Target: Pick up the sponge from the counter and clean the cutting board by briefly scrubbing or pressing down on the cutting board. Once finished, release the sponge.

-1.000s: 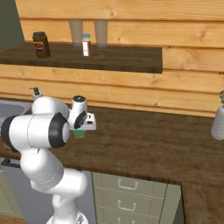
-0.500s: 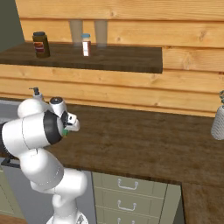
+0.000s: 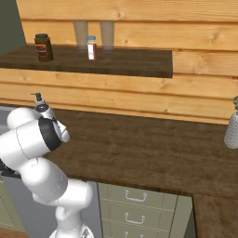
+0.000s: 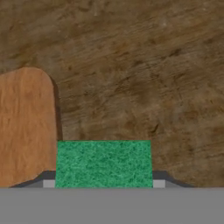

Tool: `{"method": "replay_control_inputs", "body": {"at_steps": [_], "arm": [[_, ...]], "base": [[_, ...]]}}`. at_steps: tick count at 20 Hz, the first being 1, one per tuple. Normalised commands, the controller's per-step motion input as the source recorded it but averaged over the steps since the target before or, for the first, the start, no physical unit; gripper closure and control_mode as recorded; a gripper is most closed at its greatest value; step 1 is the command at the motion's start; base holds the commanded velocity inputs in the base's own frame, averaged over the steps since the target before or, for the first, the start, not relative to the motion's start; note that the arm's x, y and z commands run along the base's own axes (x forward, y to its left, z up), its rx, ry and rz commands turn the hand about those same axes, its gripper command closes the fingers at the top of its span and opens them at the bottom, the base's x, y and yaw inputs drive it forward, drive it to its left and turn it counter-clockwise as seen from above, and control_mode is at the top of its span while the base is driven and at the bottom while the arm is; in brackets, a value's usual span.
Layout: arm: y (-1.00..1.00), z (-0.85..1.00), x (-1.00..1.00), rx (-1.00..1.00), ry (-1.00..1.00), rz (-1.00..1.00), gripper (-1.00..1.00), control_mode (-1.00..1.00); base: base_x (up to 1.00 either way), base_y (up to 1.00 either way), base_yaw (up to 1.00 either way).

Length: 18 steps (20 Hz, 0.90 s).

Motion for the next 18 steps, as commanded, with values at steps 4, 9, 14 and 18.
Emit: {"method": "replay_control_inputs", "body": {"at_steps": [4,9,14,18], "arm": [[0.35,0.11,-0.29,0.08,-0.09,0.0,1.0,-1.0],[0.72,0.02,-0.14,-0.09,-0.03,-0.03,1.0,-1.0],[0.9,0.06,0.0,-0.04,-0.01,-0.01,1.0,-1.0],[0.48,0.0,0.0,0.16,0.0,0.04,1.0,-1.0]], "base": [[0.0,0.0,0.0],[0.0,0.0,0.0],[0.0,0.0,0.0],[0.0,0.0,0.0]]}}
